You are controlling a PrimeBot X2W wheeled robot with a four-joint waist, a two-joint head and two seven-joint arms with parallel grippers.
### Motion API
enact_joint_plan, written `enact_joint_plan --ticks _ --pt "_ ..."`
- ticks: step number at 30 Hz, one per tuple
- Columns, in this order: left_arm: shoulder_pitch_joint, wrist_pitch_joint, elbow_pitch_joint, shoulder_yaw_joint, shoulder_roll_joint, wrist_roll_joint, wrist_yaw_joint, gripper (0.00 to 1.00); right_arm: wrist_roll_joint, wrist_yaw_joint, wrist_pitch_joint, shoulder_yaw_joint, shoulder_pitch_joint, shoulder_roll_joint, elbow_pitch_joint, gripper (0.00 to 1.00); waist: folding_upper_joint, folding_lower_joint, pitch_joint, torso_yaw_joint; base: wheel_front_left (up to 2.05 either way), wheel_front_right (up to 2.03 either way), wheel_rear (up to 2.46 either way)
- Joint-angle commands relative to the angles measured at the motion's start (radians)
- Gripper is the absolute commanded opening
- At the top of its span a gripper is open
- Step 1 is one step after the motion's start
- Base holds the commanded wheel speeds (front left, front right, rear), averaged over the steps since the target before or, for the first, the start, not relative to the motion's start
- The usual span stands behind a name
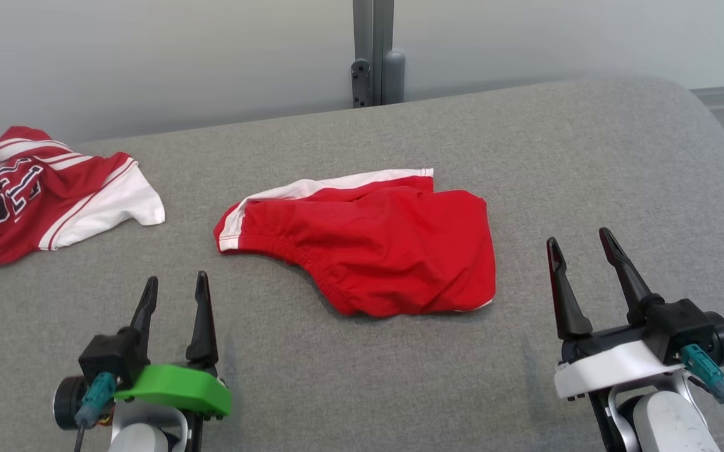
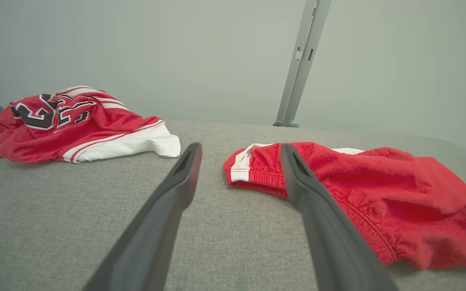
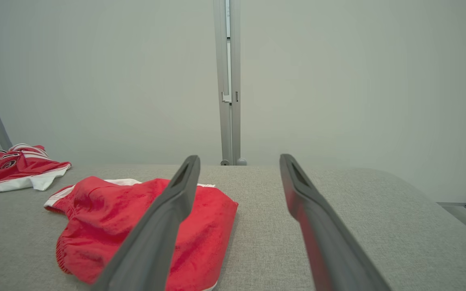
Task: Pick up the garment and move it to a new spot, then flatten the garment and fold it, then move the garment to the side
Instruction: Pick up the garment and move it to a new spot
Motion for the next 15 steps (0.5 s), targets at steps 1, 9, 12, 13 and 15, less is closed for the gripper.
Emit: enact_joint_plan --ticks 1,9,12,13,15 --pt "0.035 0.0 -0.021 0.009 -0.005 0.011 0.004 1.0 -0.005 0.0 -0.003 0.001 0.014 -0.003 0.003 1.0 0.0 0.0 -0.028 0.01 0.0 0.0 0.0" --pt "0.17 0.0 -0.139 0.026 -0.016 -0.006 0.025 1.0 0.011 0.0 -0.003 0.006 0.038 -0.003 0.009 1.0 0.0 0.0 -0.054 0.017 0.0 0.0 0.0" --pt "0.196 0.0 -0.161 0.02 -0.018 -0.013 0.031 1.0 0.019 0.0 -0.003 0.008 0.046 -0.003 0.017 1.0 0.0 0.0 -0.058 0.02 0.0 0.0 0.0" --pt "0.203 0.0 -0.165 0.017 -0.018 -0.016 0.034 1.0 0.023 0.0 -0.003 0.009 0.047 -0.003 0.02 1.0 0.0 0.0 -0.058 0.02 0.0 0.0 0.0" --pt "0.209 0.0 -0.172 0.009 -0.018 -0.021 0.041 1.0 0.025 0.0 -0.003 0.011 0.051 -0.003 0.025 1.0 0.0 0.0 -0.059 0.021 0.0 0.0 0.0"
